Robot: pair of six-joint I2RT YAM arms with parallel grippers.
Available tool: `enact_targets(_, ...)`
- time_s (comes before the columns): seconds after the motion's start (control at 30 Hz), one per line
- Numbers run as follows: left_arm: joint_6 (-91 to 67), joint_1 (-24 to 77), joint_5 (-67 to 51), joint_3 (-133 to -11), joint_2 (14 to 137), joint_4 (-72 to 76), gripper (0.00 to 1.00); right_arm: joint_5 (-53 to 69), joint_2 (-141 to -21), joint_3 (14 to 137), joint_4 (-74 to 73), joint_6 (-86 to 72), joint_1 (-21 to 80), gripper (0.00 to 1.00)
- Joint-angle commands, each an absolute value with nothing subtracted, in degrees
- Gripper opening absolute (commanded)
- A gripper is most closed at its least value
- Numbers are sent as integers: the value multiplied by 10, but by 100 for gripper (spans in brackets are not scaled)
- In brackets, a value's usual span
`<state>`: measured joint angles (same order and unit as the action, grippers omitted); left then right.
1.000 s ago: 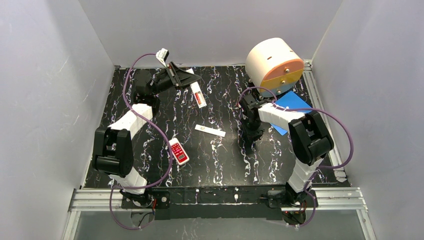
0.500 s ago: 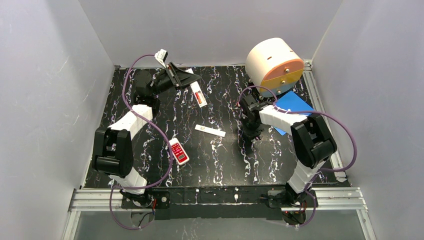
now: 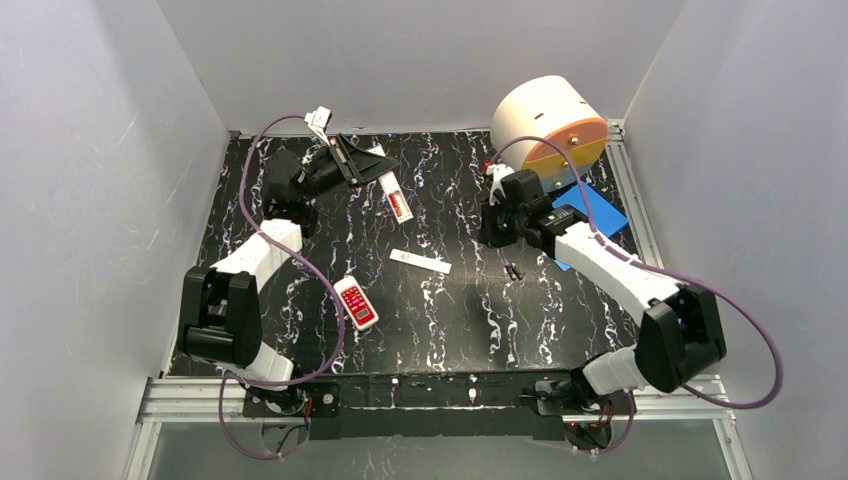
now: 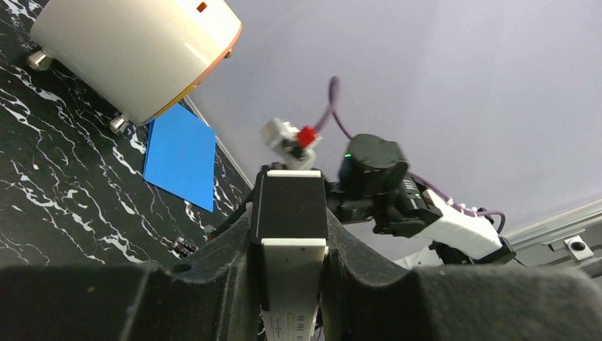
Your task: Load the batteries into the remote control
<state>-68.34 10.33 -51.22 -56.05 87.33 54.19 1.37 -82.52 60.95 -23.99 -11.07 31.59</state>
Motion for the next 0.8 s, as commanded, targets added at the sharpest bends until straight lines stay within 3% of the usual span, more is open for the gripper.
enact_targets(0.0,-669,113,-502,-556,854,557,0,115,-772,621,-143,-164,319,1)
enact_targets(0.2,-679,126,-482,-542,869,557,0,211,-758,657,-40,-237,318,1)
enact_targets(0.5,-696,148,-467,-529,888,556,0,312,-759,687,-13,-280,323,1)
enact_targets(0.77,-747,161,-466,-562,980,562,0,272,-865,875,-264,-256,350,2)
